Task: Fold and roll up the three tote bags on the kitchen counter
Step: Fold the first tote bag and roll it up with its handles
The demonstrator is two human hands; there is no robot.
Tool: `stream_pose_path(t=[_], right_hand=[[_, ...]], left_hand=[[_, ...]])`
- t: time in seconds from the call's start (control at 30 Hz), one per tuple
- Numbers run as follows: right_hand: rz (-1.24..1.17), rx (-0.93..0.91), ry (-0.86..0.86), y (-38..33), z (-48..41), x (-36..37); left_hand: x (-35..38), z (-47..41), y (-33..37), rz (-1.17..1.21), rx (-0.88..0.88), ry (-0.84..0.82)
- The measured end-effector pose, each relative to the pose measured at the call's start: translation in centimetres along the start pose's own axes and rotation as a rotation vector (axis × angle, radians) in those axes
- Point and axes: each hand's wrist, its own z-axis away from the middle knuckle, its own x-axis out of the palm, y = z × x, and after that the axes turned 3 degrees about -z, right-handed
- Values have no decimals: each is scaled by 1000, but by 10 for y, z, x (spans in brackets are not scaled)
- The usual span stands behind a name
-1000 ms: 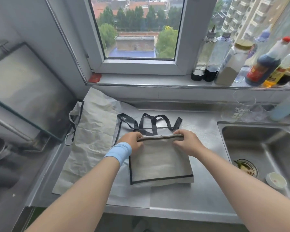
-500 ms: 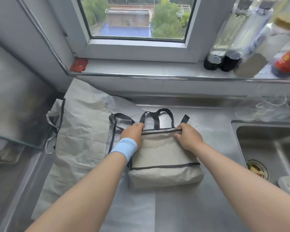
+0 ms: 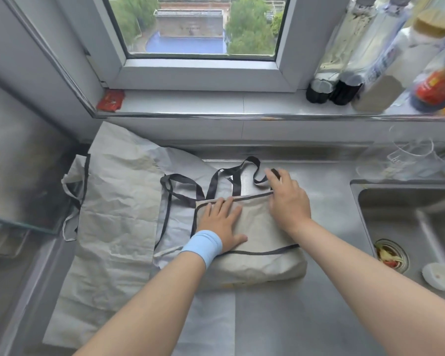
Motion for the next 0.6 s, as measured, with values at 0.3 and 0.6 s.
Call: stream_pose_path(t=[0.3, 0.6], right_hand=[[32, -240, -434, -9, 96, 21], [67, -253, -467, -24, 107, -4]], left_hand=[[-3, 41, 28, 90, -101, 445], [10, 113, 8, 1128, -699, 305]])
